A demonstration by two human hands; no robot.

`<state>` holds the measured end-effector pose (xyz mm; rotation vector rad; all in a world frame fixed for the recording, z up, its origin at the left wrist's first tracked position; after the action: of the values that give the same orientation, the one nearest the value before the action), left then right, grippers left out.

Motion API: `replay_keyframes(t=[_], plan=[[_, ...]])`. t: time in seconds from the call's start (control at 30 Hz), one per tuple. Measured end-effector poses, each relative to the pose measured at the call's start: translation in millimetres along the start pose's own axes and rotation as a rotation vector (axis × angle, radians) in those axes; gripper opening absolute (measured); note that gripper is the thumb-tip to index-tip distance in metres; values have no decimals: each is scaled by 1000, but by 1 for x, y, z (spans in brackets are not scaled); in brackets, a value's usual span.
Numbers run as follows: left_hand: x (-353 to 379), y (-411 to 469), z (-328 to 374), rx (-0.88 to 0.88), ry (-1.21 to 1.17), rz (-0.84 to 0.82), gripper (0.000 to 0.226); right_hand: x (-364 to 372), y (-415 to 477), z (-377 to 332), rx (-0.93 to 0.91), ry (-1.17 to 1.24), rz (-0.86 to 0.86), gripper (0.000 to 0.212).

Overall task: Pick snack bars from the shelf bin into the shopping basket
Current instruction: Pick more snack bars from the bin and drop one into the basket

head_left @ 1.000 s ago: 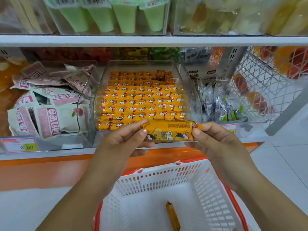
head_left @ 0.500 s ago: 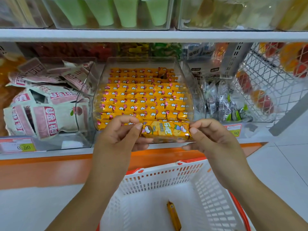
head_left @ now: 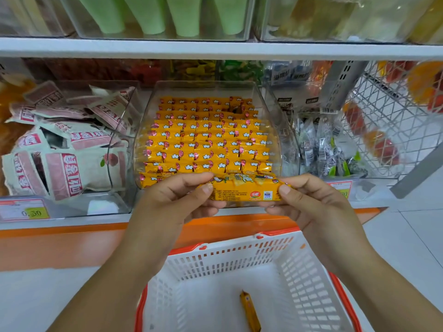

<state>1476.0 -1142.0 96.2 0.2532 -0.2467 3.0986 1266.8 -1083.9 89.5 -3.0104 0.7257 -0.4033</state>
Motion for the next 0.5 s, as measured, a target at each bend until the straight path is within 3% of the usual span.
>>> replay_keyframes(t=[0.07,0.17,0.37,0.5], plan=[[0,0,0,9,12,7,24,1,0,0,38,43,14,20],[2,-2,1,5,1,6,25,2,-1,-1,70,79,13,21],[2,-5,7,-27,-34,-94,37,4,-3,-6,113,103,-57,53],[-5,-1,6,9,-33,10,19,4,-3,-3,76,30,-33,23]])
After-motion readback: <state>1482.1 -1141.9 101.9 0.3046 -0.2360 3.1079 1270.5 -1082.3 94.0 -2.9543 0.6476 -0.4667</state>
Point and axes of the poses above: each hand's wrist, its own y-axis towards the middle knuckle, its own x-axis out of the palm, z = x × y, the point moved 7 cm from there along y, towards the middle knuckle, and after that the axes turned 14 degrees about z, right-handed, at the moved point
